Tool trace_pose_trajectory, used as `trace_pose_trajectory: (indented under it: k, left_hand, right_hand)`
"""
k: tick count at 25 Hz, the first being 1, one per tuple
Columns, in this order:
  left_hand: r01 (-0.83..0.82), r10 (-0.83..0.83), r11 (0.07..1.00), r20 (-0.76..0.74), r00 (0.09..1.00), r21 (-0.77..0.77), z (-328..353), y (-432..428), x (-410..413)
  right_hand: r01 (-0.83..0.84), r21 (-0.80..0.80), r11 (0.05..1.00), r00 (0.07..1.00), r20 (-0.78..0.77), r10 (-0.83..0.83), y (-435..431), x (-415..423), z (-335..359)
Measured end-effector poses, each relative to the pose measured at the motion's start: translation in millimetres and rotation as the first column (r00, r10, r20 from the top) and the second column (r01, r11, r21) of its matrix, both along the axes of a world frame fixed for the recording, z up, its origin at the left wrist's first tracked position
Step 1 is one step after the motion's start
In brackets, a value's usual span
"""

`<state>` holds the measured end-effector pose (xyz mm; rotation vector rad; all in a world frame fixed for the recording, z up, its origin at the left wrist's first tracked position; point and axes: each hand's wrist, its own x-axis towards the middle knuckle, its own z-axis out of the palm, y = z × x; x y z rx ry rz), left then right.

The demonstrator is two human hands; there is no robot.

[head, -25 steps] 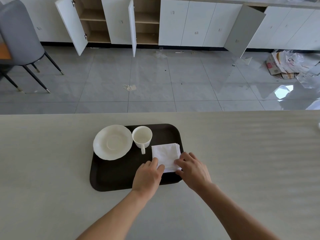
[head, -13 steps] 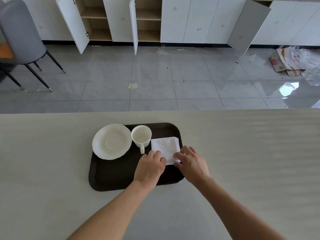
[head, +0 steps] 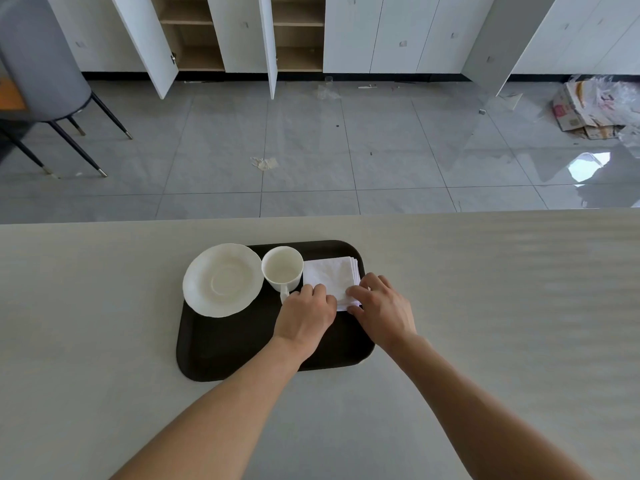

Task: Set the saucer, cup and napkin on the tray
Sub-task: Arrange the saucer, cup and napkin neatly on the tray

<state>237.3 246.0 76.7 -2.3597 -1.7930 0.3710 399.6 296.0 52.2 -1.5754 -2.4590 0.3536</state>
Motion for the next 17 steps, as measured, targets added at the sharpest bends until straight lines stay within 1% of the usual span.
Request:
trace_pose_trajectory:
  k: [8,17]
  left_hand:
    - [-0.054,0.054,0.999,0.02,0.998,0.001,-4,5,2]
    - [-0.072,0.072,0.997,0.018,0.997,-0.016,-5,11,2]
  right_hand:
    - [0.015,0.032,0.999,1.0,0.002,-0.015,9,-7,-3]
    - [0.042,0.011,0.999,0.999,-0.003,-0.042,13,-11,-5]
